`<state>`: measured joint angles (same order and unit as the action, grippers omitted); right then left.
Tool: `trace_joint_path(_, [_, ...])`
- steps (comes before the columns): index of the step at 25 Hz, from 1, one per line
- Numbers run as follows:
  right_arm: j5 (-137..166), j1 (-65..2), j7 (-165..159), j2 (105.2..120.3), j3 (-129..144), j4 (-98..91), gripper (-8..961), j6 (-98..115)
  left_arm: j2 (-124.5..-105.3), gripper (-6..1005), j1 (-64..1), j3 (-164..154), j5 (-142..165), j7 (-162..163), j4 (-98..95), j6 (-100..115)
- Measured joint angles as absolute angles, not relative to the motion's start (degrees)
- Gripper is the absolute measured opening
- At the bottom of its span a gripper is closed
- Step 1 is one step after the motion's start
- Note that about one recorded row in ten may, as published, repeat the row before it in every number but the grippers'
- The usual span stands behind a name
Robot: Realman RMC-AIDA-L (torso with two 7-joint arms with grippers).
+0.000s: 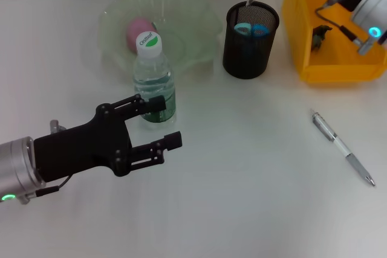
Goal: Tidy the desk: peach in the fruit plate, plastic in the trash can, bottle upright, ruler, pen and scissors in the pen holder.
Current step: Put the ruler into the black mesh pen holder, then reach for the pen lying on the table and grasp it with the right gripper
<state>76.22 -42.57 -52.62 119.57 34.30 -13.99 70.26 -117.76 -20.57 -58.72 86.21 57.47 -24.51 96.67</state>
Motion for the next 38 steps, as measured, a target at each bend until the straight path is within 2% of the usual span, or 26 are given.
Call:
trace_joint_path(7, [72.7,-44.9,-43.0,119.79,34.4,-6.1,397,67.3,-117.56,750,-18.9,-58.8,86.2,56.0,-24.5,97.7])
trace_joint_path(15, [72.4,-44.2,-42.8,119.88,34.3,-4.7,401,67.2,-117.42,750,-18.4,-58.8,86.2,55.8,-24.5,98.8])
trace_joint_path(21, [73.3,-43.0,-45.8,119.56,34.9,-5.7,607,69.5,-117.39,750,-18.4,-59.0,86.3,55.8,-24.5,98.9])
trace_joint_path(22, [74.2,-42.3,-48.4,119.43,35.9,-7.4,607,70.3,-117.36,750,-18.5,-59.0,86.3,55.8,-24.5,99.0])
trace_joint_path(27, [82.1,-34.2,-71.0,119.20,46.1,-29.3,607,74.4,-117.28,750,-18.4,-59.0,86.3,55.8,-24.7,99.0])
trace_joint_path(32, [95.9,-23.4,-96.8,119.35,51.1,-62.8,607,83.0,-117.07,750,-18.4,-59.0,86.3,55.8,-25.1,99.0])
trace_joint_path(33, [103.7,-21.1,-107.6,119.57,50.9,-77.5,607,88.8,-117.01,750,-18.5,-59.0,86.3,55.8,-25.1,99.0])
trace_joint_path(34, [103.7,-21.1,-107.6,119.57,50.9,-77.5,607,88.8,-116.99,750,-18.6,-59.0,86.3,55.8,-25.1,99.0])
trace_joint_path(38, [124.9,-22.1,-131.3,119.67,53.3,-101.3,607,103.1,-116.89,750,-19.0,-59.0,86.3,55.8,-25.3,99.0])
